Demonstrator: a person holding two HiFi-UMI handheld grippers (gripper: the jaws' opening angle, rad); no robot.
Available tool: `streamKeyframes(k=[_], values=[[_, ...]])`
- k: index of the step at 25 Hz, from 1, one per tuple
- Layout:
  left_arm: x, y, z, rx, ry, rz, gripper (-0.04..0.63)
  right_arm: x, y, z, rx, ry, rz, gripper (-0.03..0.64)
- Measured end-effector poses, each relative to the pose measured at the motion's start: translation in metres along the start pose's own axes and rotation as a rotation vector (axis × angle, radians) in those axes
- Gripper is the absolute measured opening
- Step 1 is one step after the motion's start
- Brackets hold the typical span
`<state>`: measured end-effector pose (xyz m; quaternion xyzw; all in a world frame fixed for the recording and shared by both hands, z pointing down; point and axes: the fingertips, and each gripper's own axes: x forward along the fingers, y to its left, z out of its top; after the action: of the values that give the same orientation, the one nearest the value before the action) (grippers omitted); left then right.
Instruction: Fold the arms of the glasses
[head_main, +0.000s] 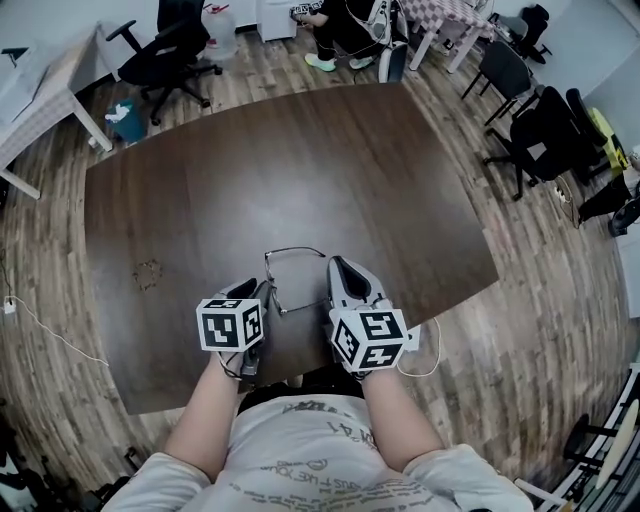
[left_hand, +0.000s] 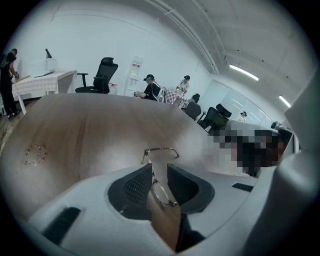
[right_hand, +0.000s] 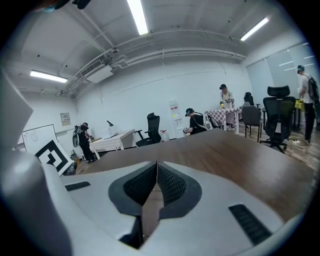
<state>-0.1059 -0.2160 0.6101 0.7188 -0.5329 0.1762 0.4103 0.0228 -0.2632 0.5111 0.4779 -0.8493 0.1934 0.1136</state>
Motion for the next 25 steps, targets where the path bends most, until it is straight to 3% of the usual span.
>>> streamKeyframes(k=[6,25], values=[[0.028,0.007,-0.017,-0.139,0.069,-0.032,0.092,0.009,-0.02,0.001,0.013,0.017,-0.015,0.015],[0.073,0.018,-0.035,-0.257,0.175,0.038,0.087,-0.004,-0.057,0.005,0.017,0.021,-0.066,0.015]])
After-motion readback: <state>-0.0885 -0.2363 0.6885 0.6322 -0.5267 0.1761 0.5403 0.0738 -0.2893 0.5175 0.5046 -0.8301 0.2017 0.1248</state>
